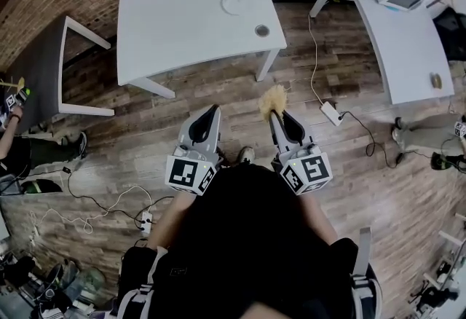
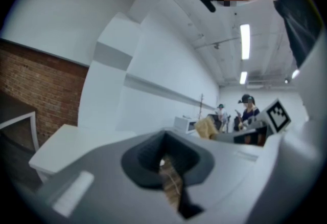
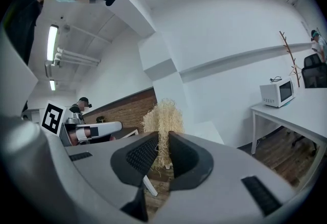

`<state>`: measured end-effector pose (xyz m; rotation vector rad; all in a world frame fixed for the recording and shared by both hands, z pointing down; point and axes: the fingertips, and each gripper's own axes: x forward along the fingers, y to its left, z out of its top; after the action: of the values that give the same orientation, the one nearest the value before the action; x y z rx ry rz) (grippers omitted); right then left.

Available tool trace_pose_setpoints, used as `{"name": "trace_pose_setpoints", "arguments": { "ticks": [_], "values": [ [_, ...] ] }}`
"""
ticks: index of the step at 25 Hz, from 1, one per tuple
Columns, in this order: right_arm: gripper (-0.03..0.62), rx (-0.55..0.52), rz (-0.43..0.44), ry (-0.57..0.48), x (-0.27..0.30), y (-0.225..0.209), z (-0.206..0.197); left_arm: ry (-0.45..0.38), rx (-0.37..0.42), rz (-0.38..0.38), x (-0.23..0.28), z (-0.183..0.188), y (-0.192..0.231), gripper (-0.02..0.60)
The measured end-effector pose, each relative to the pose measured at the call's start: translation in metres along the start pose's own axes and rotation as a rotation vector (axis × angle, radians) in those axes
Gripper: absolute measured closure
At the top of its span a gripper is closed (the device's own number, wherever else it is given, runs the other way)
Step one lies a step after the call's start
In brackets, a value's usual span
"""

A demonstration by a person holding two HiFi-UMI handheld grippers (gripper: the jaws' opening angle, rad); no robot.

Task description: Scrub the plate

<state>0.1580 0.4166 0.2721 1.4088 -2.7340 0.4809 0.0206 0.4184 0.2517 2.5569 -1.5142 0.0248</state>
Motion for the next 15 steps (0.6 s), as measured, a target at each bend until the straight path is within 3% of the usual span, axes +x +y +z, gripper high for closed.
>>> {"name": "trace_pose_setpoints", "arguments": {
  "ticks": [7,15],
  "values": [
    [0.537,0.007,0.018,-0.011,0.008,-0.014,0.006,0.009,0.008,0.005,0.012,-0.002,-0.008,0.578],
    [0.537,-0.004,-0.001,0.003,0.053,-0.031,0.011,0.009,-0.021,-0.015,0.051,-0.006,0.026,0.578]
  ]
}}
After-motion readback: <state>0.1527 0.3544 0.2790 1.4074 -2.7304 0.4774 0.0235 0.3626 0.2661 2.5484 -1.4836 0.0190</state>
